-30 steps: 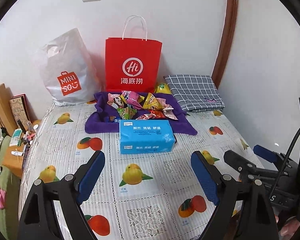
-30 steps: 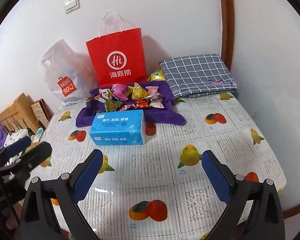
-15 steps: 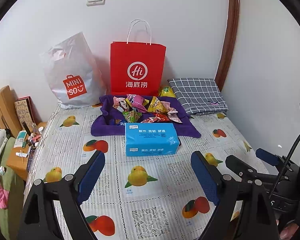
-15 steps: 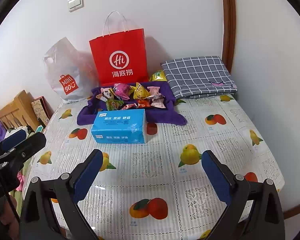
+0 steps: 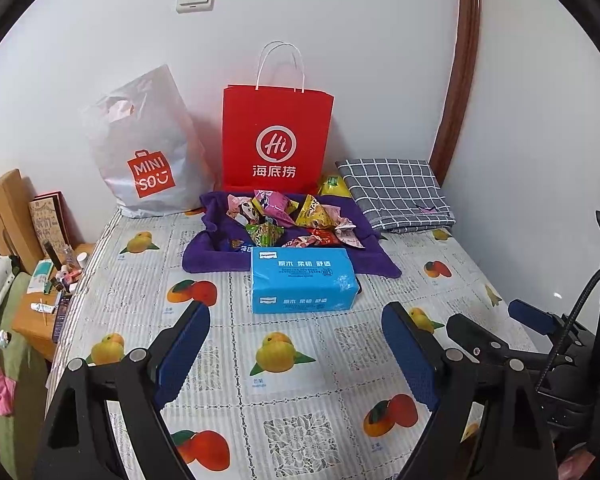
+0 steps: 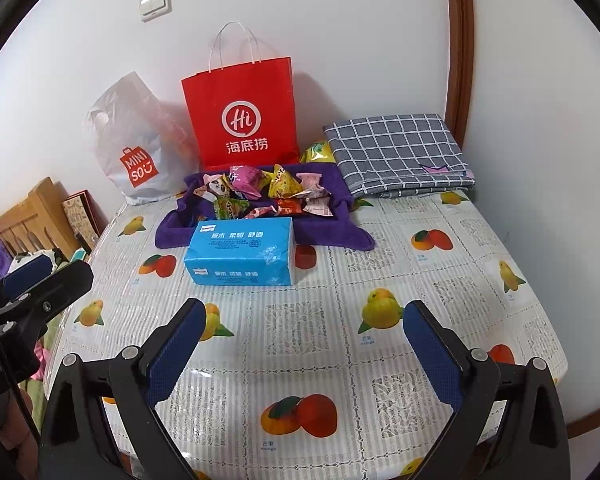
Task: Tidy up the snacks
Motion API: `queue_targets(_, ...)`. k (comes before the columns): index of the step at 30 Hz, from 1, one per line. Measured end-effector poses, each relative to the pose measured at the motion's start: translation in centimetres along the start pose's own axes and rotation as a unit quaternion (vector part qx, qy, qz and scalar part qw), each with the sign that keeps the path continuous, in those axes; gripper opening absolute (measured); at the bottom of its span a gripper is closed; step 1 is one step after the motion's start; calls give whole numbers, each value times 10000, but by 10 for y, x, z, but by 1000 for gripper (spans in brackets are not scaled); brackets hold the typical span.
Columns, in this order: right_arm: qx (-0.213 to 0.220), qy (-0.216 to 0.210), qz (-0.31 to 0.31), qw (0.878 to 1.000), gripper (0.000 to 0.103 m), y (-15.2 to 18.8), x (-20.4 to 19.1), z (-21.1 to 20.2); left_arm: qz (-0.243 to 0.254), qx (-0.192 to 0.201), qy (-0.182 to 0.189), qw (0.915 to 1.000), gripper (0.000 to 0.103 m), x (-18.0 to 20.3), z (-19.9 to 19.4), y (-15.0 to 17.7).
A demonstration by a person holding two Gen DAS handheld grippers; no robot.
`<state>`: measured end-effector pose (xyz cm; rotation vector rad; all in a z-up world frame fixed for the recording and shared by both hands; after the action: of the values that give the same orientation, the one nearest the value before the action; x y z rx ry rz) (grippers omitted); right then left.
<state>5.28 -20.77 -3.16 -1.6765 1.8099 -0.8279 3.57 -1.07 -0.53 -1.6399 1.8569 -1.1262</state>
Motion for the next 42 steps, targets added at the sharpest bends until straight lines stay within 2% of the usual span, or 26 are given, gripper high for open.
queue_targets(42, 4, 14, 118, 9999, 98, 3, 3, -2, 1, -73, 25, 10000, 87, 1, 3, 3)
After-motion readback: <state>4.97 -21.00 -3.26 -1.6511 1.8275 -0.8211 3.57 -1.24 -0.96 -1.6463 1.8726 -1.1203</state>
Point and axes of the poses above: each gripper's, at about its wrist camera, not at the fingertips, and z roughly the way its jaws point, x to its right, y to its underside, the point moved 2 cm from there along z, roughly the way its jaws point, and after that the axes turned 9 degrees about y, right-handed, at the moved point
